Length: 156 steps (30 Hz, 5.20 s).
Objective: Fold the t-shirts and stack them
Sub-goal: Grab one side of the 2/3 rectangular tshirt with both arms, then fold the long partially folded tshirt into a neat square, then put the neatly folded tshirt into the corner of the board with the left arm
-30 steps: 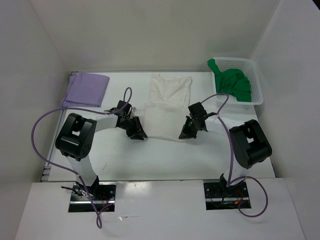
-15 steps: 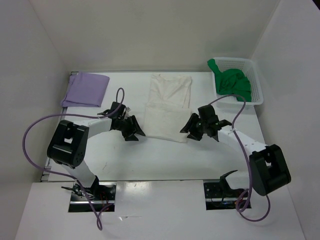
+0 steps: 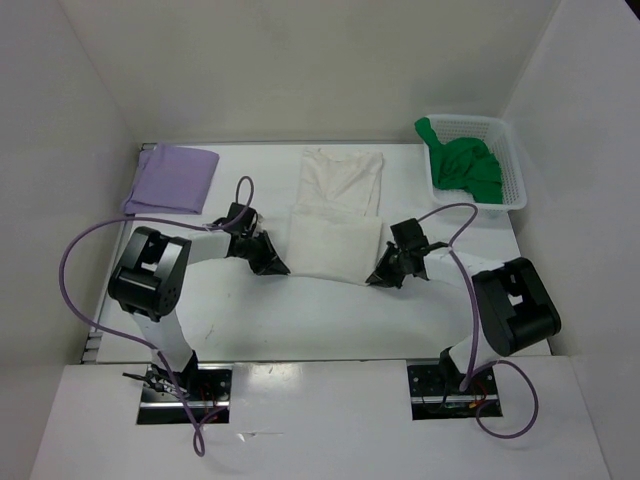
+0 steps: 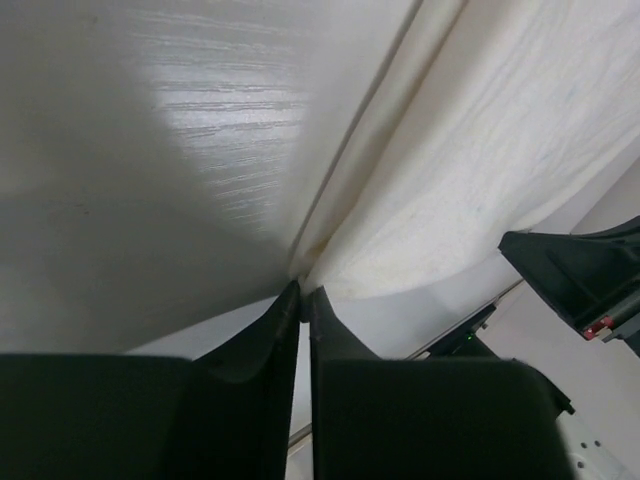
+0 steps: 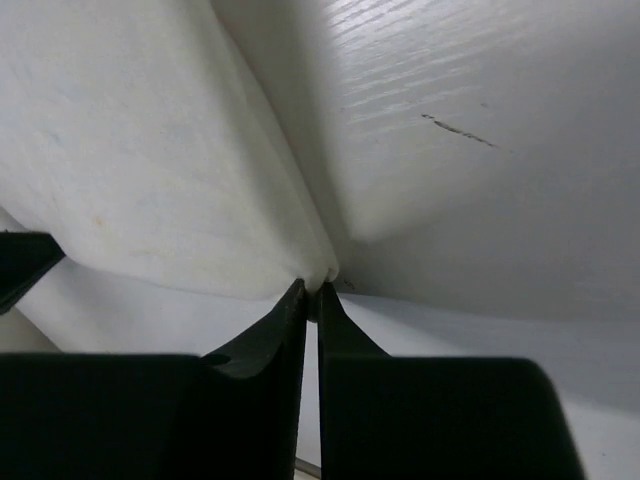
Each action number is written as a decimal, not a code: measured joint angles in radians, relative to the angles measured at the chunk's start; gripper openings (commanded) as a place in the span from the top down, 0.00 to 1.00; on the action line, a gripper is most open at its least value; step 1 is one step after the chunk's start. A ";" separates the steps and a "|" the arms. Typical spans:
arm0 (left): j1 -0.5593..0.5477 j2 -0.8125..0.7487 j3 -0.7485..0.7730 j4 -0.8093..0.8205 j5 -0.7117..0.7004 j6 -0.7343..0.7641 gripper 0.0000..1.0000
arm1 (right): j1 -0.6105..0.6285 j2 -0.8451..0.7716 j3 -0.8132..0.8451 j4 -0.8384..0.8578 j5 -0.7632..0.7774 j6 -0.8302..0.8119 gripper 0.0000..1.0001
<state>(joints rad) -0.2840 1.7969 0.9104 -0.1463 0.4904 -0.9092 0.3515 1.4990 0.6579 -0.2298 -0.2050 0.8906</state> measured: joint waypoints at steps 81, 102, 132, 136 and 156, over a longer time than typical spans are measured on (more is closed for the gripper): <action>0.091 0.253 0.444 0.018 -0.024 0.089 0.33 | -0.114 0.606 0.760 -0.041 -0.198 -0.246 1.00; 0.143 0.361 0.595 0.003 -0.137 0.153 0.49 | -0.116 0.333 0.747 -0.046 -0.222 -0.231 0.52; 0.732 -0.035 0.508 0.078 -0.135 -0.032 0.00 | -0.168 0.032 0.478 -0.080 -0.315 -0.258 0.48; 0.771 -0.050 0.318 0.051 -0.110 -0.071 0.00 | -0.168 0.033 0.478 -0.080 -0.332 -0.265 0.48; 0.110 -0.264 0.191 0.014 -0.067 0.047 0.62 | -0.292 0.285 0.926 -0.114 -0.002 -0.221 0.91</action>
<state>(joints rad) -0.1738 1.5333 1.1015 -0.1322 0.4232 -0.8627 0.0593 1.7836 1.5841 -0.3439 -0.2066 0.6693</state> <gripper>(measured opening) 0.398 0.053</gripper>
